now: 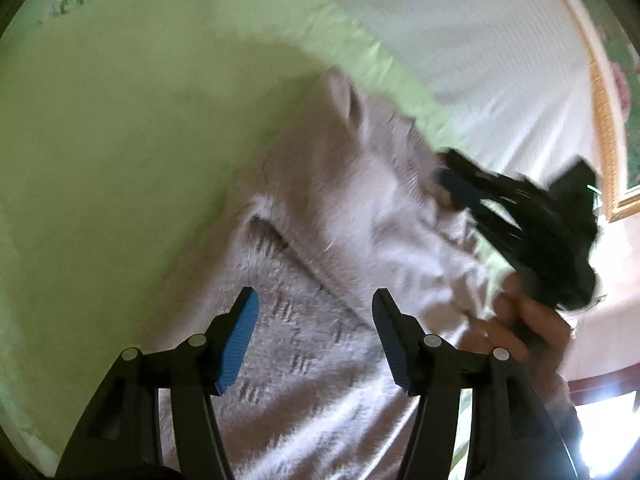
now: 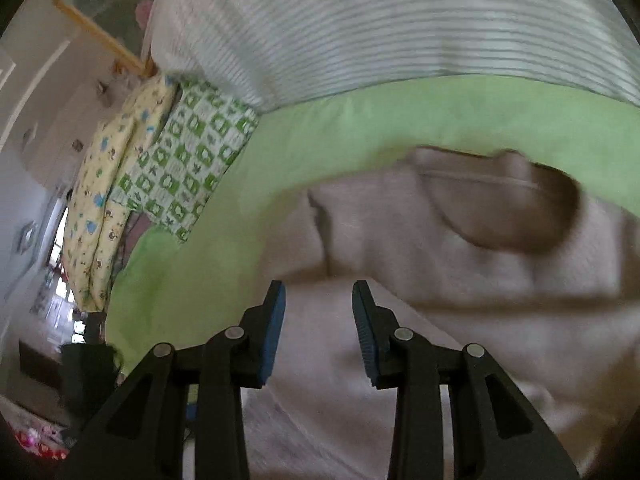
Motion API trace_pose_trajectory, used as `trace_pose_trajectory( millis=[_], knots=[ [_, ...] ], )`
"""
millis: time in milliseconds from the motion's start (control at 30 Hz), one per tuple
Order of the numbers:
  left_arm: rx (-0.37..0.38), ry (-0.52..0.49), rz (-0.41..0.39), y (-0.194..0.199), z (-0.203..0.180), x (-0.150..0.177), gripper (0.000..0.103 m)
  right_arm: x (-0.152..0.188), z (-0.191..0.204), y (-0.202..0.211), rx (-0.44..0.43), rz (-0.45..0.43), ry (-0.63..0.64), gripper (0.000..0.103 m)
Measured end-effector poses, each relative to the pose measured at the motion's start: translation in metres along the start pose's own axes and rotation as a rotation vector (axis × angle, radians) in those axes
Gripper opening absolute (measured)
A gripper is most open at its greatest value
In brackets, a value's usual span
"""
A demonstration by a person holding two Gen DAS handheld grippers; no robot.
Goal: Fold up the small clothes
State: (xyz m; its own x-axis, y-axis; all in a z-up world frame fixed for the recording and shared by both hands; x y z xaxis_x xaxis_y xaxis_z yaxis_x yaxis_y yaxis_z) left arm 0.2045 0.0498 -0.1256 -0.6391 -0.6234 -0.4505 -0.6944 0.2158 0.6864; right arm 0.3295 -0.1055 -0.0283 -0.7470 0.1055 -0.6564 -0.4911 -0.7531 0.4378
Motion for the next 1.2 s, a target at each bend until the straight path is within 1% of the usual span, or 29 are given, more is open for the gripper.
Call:
trace_pose_trajectory(
  millis=[67,100,133,200,267,300,400,433,500,567,600,633,667,700,733,767,800,833,900,967,1067,1133,1200],
  knots=[
    [0.022,-0.003,-0.034,0.015,-0.005,-0.010,0.061,-0.007,0.006,-0.022,-0.023,0.022,0.009,0.036],
    [0.031,-0.008,-0.045,0.019,-0.008,-0.014,0.064,-0.010,0.007,-0.030,-0.030,0.030,0.014,0.036],
    [0.041,-0.012,-0.040,0.019,-0.010,-0.016,0.071,-0.011,0.009,-0.038,-0.039,0.041,0.020,0.036],
    [0.053,-0.014,-0.003,0.006,-0.013,-0.011,0.071,-0.012,0.009,-0.054,-0.045,0.067,0.032,0.036],
    [0.059,0.006,0.059,-0.017,-0.011,0.002,0.071,-0.010,0.005,-0.071,-0.056,0.105,0.028,0.036],
    [0.056,0.018,0.083,-0.027,-0.009,0.007,0.071,-0.009,0.003,-0.077,-0.052,0.125,0.024,0.036],
    [0.020,0.081,0.122,-0.056,0.005,0.013,0.071,-0.005,0.001,-0.097,-0.052,0.170,0.032,0.036],
    [0.005,0.103,0.120,-0.063,0.010,0.011,0.071,-0.004,0.002,-0.103,-0.062,0.184,0.037,0.036],
    [-0.023,0.135,0.086,-0.073,0.021,0.002,0.071,0.001,0.004,-0.114,-0.080,0.226,0.046,0.036],
    [-0.016,0.182,0.054,-0.078,0.029,-0.009,0.070,0.005,0.002,-0.125,-0.076,0.245,0.050,0.036],
    [-0.010,0.195,0.034,-0.078,0.031,-0.015,0.069,0.005,0.001,-0.128,-0.077,0.250,0.043,0.036],
    [-0.014,0.199,0.017,-0.079,0.034,-0.020,0.064,0.005,-0.001,-0.133,-0.088,0.254,0.019,0.036],
    [-0.016,0.200,0.002,-0.078,0.036,-0.024,0.055,0.005,-0.002,-0.135,-0.102,0.256,0.003,0.036],
    [-0.020,0.194,-0.014,-0.077,0.038,-0.028,0.047,0.004,-0.003,-0.137,-0.115,0.255,-0.011,0.031],
    [-0.034,0.180,-0.030,-0.077,0.040,-0.030,0.029,0.002,-0.002,-0.138,-0.120,0.248,-0.009,0.005],
    [-0.045,0.169,-0.039,-0.077,0.043,-0.032,0.016,-0.001,-0.001,-0.140,-0.126,0.241,-0.006,0.004],
    [-0.038,0.169,-0.051,-0.075,0.046,-0.034,0.015,-0.006,0.002,-0.141,-0.124,0.228,0.002,0.004],
    [-0.031,0.169,-0.064,-0.072,0.047,-0.035,0.011,-0.013,0.006,-0.141,-0.129,0.205,0.022,0.004],
    [-0.024,0.147,-0.106,-0.063,0.049,-0.040,0.010,-0.030,0.017,-0.143,-0.143,0.159,0.058,0.004],
    [-0.028,0.100,-0.152,-0.054,0.048,-0.044,0.009,-0.045,0.029,-0.151,-0.150,0.130,0.093,0.003],
    [-0.059,0.063,-0.151,-0.057,0.056,-0.042,0.009,-0.039,0.041,-0.168,-0.131,0.151,0.165,0.003],
    [-0.070,0.044,-0.151,-0.059,0.060,-0.039,0.009,-0.029,0.039,-0.179,-0.096,0.172,0.209,0.003],
    [-0.091,0.020,-0.148,-0.067,0.057,-0.034,0.010,-0.022,0.030,-0.186,-0.034,0.174,0.238,0.003]
  ],
)
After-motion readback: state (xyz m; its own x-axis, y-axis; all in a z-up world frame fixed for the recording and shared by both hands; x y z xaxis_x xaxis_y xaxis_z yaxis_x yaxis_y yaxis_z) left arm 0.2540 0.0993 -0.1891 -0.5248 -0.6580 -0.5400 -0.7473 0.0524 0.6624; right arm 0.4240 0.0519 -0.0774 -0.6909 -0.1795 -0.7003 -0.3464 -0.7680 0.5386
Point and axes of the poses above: each gripper's, at about its wrist camera, not at the fingertips, and y roughly against the way its jaws point, z to its left, x to its underside, the point moved 9 cm from there along -y, roughly the way its jaws point, and after that the axes turned 15 degrees about -z, right-handed, at the moved point
